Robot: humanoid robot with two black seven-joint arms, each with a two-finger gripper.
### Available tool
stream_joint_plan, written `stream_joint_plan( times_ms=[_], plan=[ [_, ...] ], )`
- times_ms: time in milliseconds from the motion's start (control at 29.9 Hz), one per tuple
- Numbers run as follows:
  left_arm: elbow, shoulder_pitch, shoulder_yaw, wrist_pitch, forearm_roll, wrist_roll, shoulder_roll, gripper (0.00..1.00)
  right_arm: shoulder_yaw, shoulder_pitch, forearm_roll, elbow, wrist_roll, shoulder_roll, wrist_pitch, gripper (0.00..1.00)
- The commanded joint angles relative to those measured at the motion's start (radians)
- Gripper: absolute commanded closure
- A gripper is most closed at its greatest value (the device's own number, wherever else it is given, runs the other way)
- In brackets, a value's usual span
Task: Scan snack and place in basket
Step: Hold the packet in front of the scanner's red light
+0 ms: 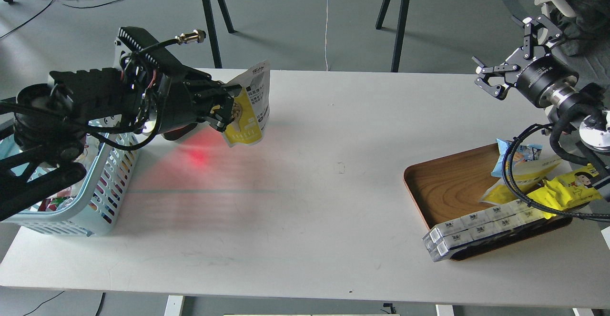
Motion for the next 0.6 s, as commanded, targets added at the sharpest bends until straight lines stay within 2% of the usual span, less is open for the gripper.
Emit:
stream_joint_plan(
  times_ms=[0,335,569],
  plan=[
    [0.0,0.011,-0.001,0.0,0.001,0.006,-0.001,0.99,-0.001,-0.002,0.0,0.0,0.0,0.002,0.0,0.01],
    [0.0,0.065,-0.002,0.0,-0.001,0.006,0.01,1.0,-0.001,-0.002,-0.002,0.0,0.0,0.0,0.0,0.01],
    [0.0,0.089,-0.01,0.12,-0.001,0.004,0.02,1.0,-0.002,-0.002,-0.002,0.0,-0.002,0.0,0.0,0.01]
  ],
)
